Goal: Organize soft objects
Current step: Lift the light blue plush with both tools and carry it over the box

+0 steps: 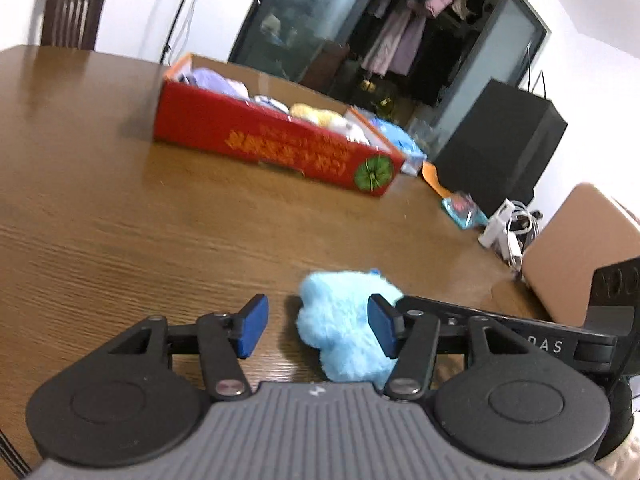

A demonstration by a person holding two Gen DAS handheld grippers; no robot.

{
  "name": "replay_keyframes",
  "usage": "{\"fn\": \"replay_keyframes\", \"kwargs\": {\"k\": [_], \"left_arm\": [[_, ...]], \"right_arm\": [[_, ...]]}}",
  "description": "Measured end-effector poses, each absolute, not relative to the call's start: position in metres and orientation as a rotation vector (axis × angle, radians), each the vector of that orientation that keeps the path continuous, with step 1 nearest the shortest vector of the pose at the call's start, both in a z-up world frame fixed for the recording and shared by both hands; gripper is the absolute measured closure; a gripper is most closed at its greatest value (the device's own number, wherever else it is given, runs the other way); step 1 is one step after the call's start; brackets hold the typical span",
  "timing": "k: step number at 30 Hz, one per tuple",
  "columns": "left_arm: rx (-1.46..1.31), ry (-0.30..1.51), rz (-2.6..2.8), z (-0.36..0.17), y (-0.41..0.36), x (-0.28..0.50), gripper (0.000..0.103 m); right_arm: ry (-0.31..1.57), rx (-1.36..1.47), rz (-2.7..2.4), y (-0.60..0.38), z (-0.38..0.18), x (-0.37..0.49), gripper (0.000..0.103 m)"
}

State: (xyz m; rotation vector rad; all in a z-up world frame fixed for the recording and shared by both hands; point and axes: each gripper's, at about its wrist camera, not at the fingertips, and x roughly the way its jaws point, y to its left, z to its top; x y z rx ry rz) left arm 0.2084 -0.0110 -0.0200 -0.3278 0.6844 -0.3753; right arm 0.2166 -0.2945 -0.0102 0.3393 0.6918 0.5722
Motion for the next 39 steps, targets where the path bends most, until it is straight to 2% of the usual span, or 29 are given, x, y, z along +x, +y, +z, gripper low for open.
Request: {"fn": "replay_keyframes", "kwargs": {"k": [4, 7, 14, 19, 23, 28, 36, 38, 39], "left_arm": [[-0.348, 0.721, -0.413, -0.031, -0.013, 0.220, 0.051], [-0.382, 0.722, -0.463, -0.035, -0.015, 0.225, 0.069], [-0.424, 0.715, -0.469, -0.028, -0.014, 0.239, 0.072], [-0.385, 0.612, -0.520, 0.023, -0.021, 0.293, 0.072], [-0.351, 0.562, -0.571, 0.069, -0.036, 0.378, 0.072], [-0.323, 0.564, -0.582, 0.100, -0.064, 0.499, 0.072], [-0.271, 0.668, -0.476, 0.066, -0.073, 0.617, 0.073], [-0.244, 0.717, -0.434, 0.051, -0.071, 0.634, 0.077], [-0.220, 0.748, -0.413, 0.042, -0.071, 0.640, 0.079]], "right_arm": [[0.705, 0.389, 0.594, -0.296, -0.020, 0.221, 0.063], [0.716, 0.419, 0.595, -0.299, -0.024, 0.224, 0.065], [0.735, 0.477, 0.607, -0.295, -0.021, 0.239, 0.069], [0.640, 0.434, 0.614, -0.298, 0.014, 0.267, 0.069], [0.505, 0.340, 0.593, -0.312, 0.077, 0.350, 0.069], [0.472, 0.312, 0.525, -0.331, 0.109, 0.459, 0.069], [0.578, 0.258, 0.492, -0.321, 0.078, 0.597, 0.069], [0.613, 0.257, 0.485, -0.317, 0.069, 0.611, 0.069], [0.697, 0.231, 0.462, -0.306, 0.052, 0.633, 0.069]]}}
